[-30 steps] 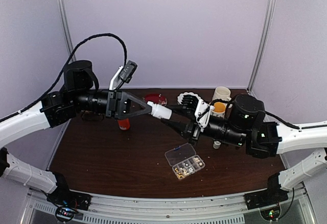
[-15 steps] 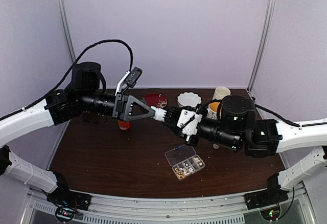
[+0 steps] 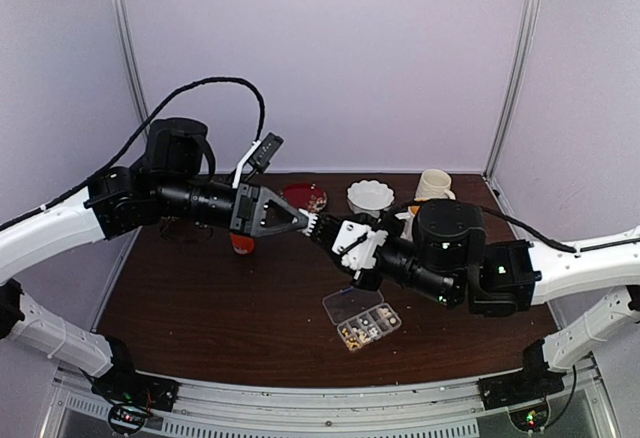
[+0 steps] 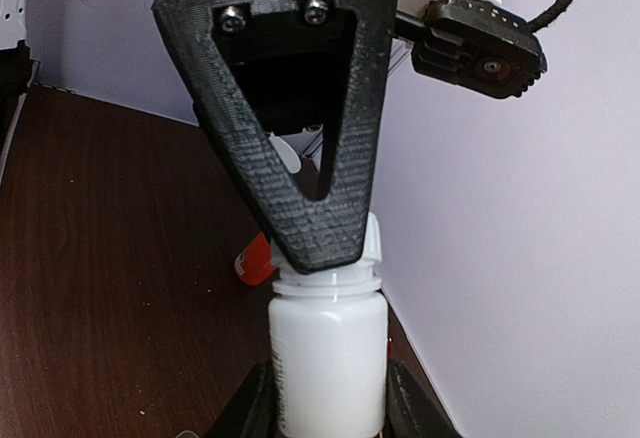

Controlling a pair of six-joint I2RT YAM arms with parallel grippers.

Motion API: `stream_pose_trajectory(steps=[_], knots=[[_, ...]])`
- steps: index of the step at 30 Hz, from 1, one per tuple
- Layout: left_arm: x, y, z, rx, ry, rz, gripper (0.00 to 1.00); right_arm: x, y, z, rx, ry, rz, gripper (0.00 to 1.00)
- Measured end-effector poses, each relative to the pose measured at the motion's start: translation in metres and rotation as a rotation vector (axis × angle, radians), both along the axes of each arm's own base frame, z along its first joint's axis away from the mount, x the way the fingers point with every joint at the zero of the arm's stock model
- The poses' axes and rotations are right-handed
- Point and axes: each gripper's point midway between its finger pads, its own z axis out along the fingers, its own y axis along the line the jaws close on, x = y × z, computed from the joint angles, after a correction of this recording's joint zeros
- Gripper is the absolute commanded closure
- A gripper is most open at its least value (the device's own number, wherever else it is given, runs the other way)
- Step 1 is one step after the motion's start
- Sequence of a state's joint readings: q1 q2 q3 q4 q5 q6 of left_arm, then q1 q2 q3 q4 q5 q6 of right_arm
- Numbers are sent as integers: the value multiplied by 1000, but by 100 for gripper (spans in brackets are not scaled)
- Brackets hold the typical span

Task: Sort the pills into containers
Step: Screw the lid of the pill bottle onto the pill bottle.

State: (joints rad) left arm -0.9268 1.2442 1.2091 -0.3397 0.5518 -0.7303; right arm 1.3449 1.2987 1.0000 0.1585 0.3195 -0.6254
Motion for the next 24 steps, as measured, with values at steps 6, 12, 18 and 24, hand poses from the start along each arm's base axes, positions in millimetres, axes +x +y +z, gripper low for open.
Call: stream_pose_trajectory(steps=[6,12,18,24], knots=[[0,-2,-2,38,-35,16,92,-3,-3,-1,35,28,12,100],[4,-1,-7,88,-73,48,93,-3,-2,-5,49,71,26,100],[7,-3,-10,116,-104,60,93,1,-2,-7,70,119,46,100],[3,-11,-12,81,-67,13,93,-1,-7,-7,77,138,67,100]])
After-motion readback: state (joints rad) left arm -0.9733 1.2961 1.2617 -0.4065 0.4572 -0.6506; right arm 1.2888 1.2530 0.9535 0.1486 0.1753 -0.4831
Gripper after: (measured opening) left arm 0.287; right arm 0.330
